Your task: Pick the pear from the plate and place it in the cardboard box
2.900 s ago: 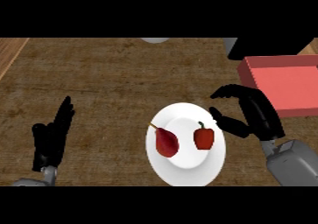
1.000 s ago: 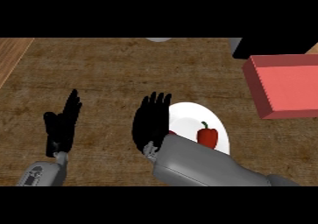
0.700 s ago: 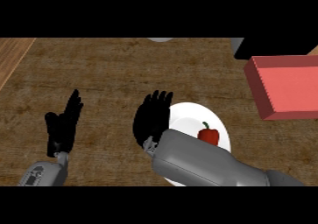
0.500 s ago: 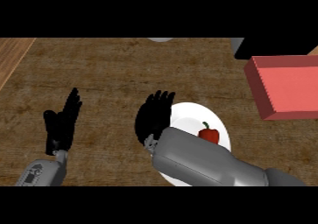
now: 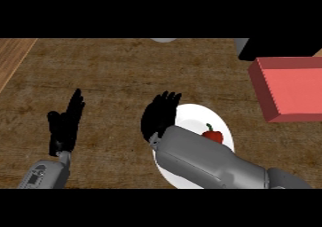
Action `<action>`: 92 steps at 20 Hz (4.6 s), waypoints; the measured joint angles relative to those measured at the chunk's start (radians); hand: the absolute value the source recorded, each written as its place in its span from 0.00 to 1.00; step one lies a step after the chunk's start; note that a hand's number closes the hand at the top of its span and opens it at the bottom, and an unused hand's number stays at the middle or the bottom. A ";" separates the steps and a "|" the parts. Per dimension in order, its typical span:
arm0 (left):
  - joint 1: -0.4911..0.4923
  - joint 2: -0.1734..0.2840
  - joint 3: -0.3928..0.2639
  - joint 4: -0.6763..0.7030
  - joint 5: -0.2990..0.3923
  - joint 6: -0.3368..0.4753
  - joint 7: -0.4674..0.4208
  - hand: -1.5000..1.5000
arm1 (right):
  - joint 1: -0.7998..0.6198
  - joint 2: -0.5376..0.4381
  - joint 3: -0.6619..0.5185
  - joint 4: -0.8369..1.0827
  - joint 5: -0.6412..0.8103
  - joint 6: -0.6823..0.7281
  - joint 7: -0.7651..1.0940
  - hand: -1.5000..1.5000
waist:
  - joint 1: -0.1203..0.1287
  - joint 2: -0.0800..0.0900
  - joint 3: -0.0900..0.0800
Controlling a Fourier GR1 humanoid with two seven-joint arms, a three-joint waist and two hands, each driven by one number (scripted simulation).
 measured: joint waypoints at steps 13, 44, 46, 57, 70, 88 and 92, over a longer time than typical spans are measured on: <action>-0.010 -0.015 0.003 0.014 -0.009 0.006 0.003 0.50 | -0.029 0.001 0.060 0.109 -0.059 -0.035 0.000 0.00 | -0.002 0.001 0.001; 0.001 -0.027 0.022 0.012 -0.023 -0.013 -0.013 0.50 | -0.070 0.009 0.231 0.144 -0.177 -0.125 -0.039 1.00 | -0.001 0.002 0.002; 0.005 -0.021 0.026 0.010 -0.020 -0.022 -0.012 0.50 | -0.074 0.009 0.246 0.141 -0.171 -0.128 -0.044 1.00 | -0.001 0.002 0.002; 0.063 0.004 0.080 -0.009 -0.007 0.001 -0.005 0.50 | 0.070 -0.181 0.300 -0.152 -0.109 -0.278 -0.352 1.00 | -0.114 -0.024 0.010; 0.136 0.020 0.138 -0.021 0.014 0.030 -0.023 0.50 | 0.247 -0.819 0.219 -0.659 -0.099 -0.642 -0.916 1.00 | -0.211 -0.031 0.010; 0.138 0.005 0.107 -0.067 0.001 0.011 -0.024 0.50 | 0.500 -1.515 -0.284 -0.618 -0.797 -0.760 -1.682 1.00 | -0.143 -0.006 0.009; 0.110 -0.002 0.094 -0.060 -0.008 -0.002 -0.021 0.50 | 0.524 -1.503 -0.374 -0.401 -0.908 -0.622 -1.857 1.00 | -0.104 0.002 0.007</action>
